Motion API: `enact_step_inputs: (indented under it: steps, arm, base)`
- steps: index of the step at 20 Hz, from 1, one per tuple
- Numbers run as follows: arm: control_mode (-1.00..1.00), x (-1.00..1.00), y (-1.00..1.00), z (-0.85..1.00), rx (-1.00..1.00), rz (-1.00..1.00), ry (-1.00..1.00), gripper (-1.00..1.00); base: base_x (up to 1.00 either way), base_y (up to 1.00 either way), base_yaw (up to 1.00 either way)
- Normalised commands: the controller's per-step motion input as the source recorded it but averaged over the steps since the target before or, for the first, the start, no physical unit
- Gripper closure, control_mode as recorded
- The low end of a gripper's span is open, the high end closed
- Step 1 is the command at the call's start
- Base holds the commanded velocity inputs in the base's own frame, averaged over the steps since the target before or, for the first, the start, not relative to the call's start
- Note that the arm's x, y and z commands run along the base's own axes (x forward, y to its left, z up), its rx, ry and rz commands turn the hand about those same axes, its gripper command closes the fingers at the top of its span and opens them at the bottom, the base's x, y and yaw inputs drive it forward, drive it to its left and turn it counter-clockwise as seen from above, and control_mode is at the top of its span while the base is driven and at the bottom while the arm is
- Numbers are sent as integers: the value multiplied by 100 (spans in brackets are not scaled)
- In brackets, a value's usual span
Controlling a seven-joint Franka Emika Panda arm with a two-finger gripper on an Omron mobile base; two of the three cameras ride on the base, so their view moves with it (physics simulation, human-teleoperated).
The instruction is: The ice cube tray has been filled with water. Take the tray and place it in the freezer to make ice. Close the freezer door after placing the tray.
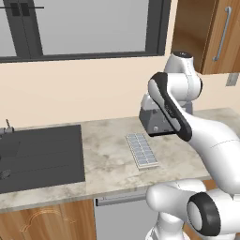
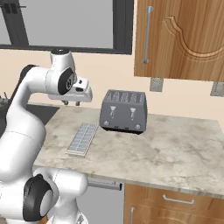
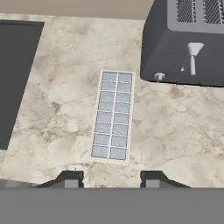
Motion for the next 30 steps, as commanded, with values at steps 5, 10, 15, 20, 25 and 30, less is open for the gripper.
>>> enact_step_inputs:
  steps: [5, 10, 15, 20, 25, 30]
  arm:
    - [-100, -24, 11, -7, -3, 1, 0, -100]
    - [-100, -37, 33, -35, -10, 2, 0, -100]
    - [-100, -14, 35, -55, -29, 7, 0, -100]
    - [-100, 0, 29, -66, -33, 8, 3, -100]
    - [-100, 0, 7, -74, -19, 6, 6, -100]
    - [-100, 16, 2, -81, -17, 11, 11, -100]
  base:
    - [0, 0, 0]
    - [0, 0, 0]
    - [0, 0, 0]
    - [0, 0, 0]
    - [0, 0, 0]
    - [0, 0, 0]
